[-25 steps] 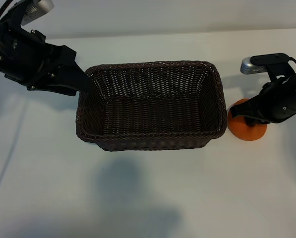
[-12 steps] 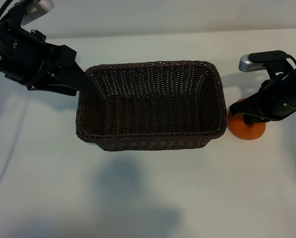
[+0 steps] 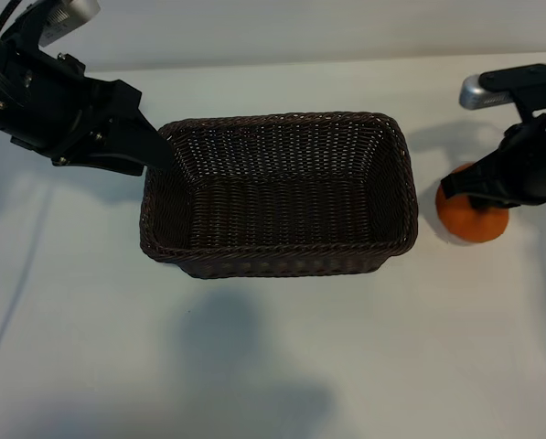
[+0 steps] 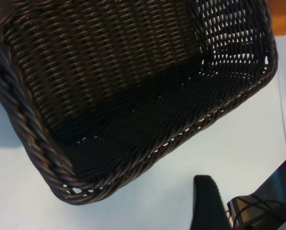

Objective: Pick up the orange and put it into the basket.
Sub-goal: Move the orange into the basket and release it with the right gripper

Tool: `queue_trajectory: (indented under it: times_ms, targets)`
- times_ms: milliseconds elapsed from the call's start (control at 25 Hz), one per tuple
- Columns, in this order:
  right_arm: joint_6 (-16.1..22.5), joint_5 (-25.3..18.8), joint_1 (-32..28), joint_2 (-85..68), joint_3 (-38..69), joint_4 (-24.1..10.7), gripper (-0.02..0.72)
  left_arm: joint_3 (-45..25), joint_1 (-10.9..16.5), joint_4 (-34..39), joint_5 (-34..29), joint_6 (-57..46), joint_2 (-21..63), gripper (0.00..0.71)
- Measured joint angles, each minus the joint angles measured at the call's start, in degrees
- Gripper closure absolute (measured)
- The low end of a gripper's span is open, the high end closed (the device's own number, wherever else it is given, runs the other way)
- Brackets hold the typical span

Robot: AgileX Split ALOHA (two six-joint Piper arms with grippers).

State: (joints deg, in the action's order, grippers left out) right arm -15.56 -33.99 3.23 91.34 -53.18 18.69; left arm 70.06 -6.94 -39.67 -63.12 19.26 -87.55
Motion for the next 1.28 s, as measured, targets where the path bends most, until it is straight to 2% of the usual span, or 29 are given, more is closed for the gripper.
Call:
queue_trajectory:
  times_ms: [200,400,560,1280]
  targets:
    - [0.12,-1.52,0.00,-5.29,0.00,0.00,0.660,0.00,0.00,-0.06,0.00,0.00,0.00,0.256]
    - [0.17,-5.62,0.00,-9.39,-2.31,-1.08,0.660,0.00,0.00,-0.19,0.00,0.00,0.00,0.256]
    - [0.42,-7.17,0.00,-10.03,-3.23,-1.18,0.660,0.00,0.00,-0.23,-0.05,0.00,0.00,0.256]
    - [1.13,-9.58,0.00,-10.03,-3.23,-0.40,0.660,0.00,0.00,-0.33,-0.62,0.05,0.00,0.256]
